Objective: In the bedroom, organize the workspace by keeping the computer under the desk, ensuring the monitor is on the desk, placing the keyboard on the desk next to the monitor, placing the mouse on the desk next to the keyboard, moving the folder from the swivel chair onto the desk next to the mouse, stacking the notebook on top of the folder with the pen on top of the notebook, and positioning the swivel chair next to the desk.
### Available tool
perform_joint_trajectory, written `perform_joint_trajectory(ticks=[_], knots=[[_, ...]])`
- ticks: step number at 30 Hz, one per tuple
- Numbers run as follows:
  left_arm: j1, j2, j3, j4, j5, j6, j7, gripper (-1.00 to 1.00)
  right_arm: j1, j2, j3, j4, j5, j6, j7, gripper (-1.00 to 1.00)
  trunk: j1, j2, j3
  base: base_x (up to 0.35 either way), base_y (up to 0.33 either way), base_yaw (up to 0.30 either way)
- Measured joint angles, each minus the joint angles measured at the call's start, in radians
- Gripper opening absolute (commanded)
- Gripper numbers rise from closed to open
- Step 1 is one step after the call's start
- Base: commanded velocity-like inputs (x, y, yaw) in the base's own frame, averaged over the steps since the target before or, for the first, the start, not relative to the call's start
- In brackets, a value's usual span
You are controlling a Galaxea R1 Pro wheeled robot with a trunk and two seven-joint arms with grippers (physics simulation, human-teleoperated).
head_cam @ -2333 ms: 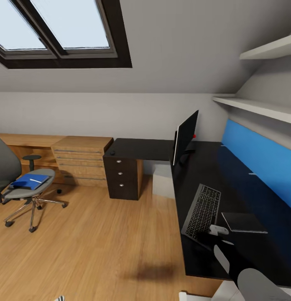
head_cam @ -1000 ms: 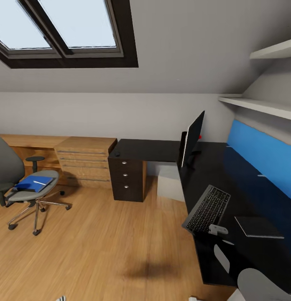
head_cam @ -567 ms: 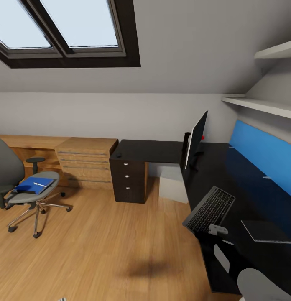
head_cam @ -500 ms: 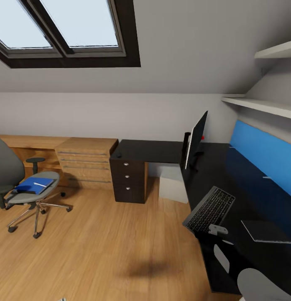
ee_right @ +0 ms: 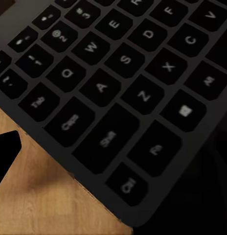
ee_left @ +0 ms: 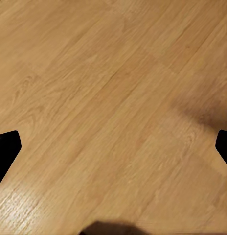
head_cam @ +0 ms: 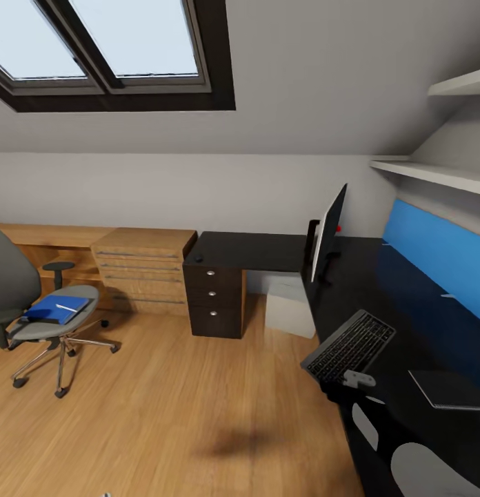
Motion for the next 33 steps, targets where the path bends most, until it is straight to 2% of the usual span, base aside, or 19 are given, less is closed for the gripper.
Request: perform_joint_trajectory(ticks=[15, 33], knots=[[0.0, 0.0, -0.003, 0.0, 0.0, -0.003, 0.0, 1.0, 0.0, 0.0, 0.0, 0.0, 0.0, 0.0, 0.0, 1.0, 0.0, 0.0, 0.0, 0.003, 0.072, 0.0], [0.0, 0.0, -0.003, 0.0, 0.0, -0.002, 0.0, 1.0, 0.0, -0.001, 0.0, 0.0, 0.0, 0.0, 0.001, 1.0, 0.0, 0.0, 0.0, 0.131, 0.102, 0.0]])
